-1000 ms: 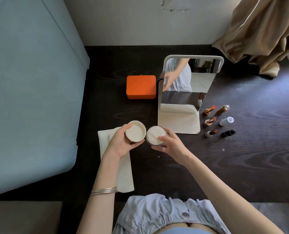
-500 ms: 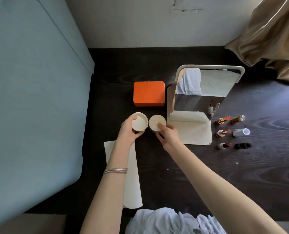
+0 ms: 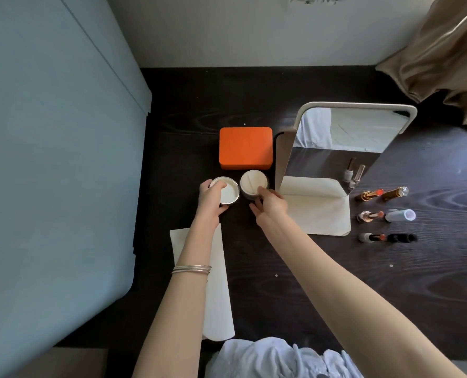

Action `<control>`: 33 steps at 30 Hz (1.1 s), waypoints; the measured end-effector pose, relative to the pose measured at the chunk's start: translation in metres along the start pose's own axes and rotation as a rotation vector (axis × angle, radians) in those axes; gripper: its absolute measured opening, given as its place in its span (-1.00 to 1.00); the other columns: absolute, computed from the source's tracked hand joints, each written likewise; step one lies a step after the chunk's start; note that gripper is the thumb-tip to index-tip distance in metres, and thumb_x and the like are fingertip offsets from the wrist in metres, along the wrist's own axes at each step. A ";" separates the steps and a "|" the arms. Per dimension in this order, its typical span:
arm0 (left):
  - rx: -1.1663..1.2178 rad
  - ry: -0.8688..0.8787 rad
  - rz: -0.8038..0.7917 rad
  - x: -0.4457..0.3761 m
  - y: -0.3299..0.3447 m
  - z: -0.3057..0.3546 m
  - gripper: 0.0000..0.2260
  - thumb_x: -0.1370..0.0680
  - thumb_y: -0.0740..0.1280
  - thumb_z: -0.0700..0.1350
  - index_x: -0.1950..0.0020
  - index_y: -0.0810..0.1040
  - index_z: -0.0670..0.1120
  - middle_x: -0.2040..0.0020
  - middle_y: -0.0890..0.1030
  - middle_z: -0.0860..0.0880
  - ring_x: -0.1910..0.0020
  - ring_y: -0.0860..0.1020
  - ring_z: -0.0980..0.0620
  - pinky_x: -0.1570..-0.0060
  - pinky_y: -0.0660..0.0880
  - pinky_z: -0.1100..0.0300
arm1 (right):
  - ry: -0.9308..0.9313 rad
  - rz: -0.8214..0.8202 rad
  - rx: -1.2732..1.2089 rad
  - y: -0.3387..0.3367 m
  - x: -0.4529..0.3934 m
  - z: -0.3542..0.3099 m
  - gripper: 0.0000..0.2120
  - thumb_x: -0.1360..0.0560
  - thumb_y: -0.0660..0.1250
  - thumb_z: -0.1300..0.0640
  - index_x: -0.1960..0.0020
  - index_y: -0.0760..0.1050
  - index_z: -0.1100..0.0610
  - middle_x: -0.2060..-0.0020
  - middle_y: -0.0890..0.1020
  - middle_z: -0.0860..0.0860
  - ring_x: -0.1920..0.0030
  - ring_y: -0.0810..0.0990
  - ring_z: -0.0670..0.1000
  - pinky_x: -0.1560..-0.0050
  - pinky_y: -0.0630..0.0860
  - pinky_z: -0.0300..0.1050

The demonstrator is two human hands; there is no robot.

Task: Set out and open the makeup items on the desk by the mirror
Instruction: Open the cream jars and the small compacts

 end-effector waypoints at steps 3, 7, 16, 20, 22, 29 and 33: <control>-0.053 0.034 0.040 -0.003 0.000 0.002 -0.48 -0.56 0.27 -0.12 -0.50 0.22 -0.05 -0.40 0.32 -0.11 -0.36 0.34 -0.10 -0.26 0.40 -0.01 | 0.059 -0.013 0.001 -0.001 0.006 -0.001 -0.64 -0.49 0.36 0.28 -0.26 0.43 0.22 -0.20 0.50 0.17 -0.26 0.47 0.12 -0.20 0.50 0.07; -0.145 0.094 0.043 -0.005 0.001 0.002 -0.45 -0.55 0.27 -0.08 -0.52 0.19 -0.04 -0.46 0.28 -0.10 -0.40 0.31 -0.10 -0.31 0.32 -0.02 | 0.092 -0.040 -0.028 -0.006 0.008 -0.002 -0.71 -0.49 0.36 0.27 -0.21 0.46 0.22 -0.22 0.51 0.14 -0.27 0.48 0.10 -0.17 0.52 0.04; -0.118 0.151 0.062 0.001 -0.002 -0.001 -0.49 -0.57 0.25 -0.10 -0.51 0.22 -0.06 -0.47 0.30 -0.07 -0.44 0.28 -0.07 -0.41 0.26 -0.01 | 0.157 -0.116 -0.144 -0.016 0.014 -0.002 -0.76 -0.50 0.34 0.29 -0.14 0.41 0.20 -0.30 0.44 0.19 -0.23 0.51 0.21 -0.17 0.53 0.09; -0.618 0.446 0.226 0.010 -0.004 -0.003 -0.63 -0.55 0.28 -0.10 -0.36 0.41 -0.03 -0.41 0.29 -0.09 -0.39 0.26 -0.11 -0.25 0.32 0.08 | 0.183 -0.159 -0.137 -0.018 0.016 0.001 -0.67 -0.52 0.30 0.30 -0.27 0.38 0.18 -0.34 0.41 0.19 -0.24 0.51 0.23 -0.07 0.52 0.08; -0.994 0.681 0.285 0.015 0.000 -0.010 -0.66 -0.50 0.33 -0.10 -0.28 0.46 0.01 -0.36 0.27 -0.11 -0.35 0.22 -0.13 -0.24 0.33 0.06 | 0.182 -0.189 -0.125 -0.020 0.016 0.002 -0.74 -0.53 0.27 0.32 -0.21 0.38 0.20 -0.34 0.41 0.20 -0.25 0.50 0.23 -0.05 0.52 0.06; -1.307 0.733 0.255 0.016 0.021 -0.019 -0.64 -0.49 0.35 -0.03 -0.28 0.44 0.10 -0.31 0.26 -0.09 -0.33 0.19 -0.14 -0.33 0.16 -0.10 | 0.151 -0.219 -0.147 -0.028 0.013 0.003 -0.63 -0.54 0.23 0.35 -0.34 0.36 0.21 -0.28 0.46 0.23 -0.27 0.50 0.19 -0.14 0.51 0.01; -1.317 0.705 0.247 0.016 0.020 -0.023 -0.61 -0.49 0.34 -0.02 -0.31 0.40 0.09 -0.35 0.22 -0.10 -0.35 0.17 -0.15 -0.31 0.18 -0.10 | 0.127 -0.222 -0.139 -0.031 0.013 0.001 -0.63 -0.55 0.21 0.33 -0.35 0.35 0.19 -0.27 0.47 0.21 -0.27 0.50 0.17 -0.10 0.50 -0.02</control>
Point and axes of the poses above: each hand's wrist, its own x-axis away from the middle knuckle, its own y-axis out of the palm, z = x × y, the point moved 1 cm from there along -x, towards the middle knuckle
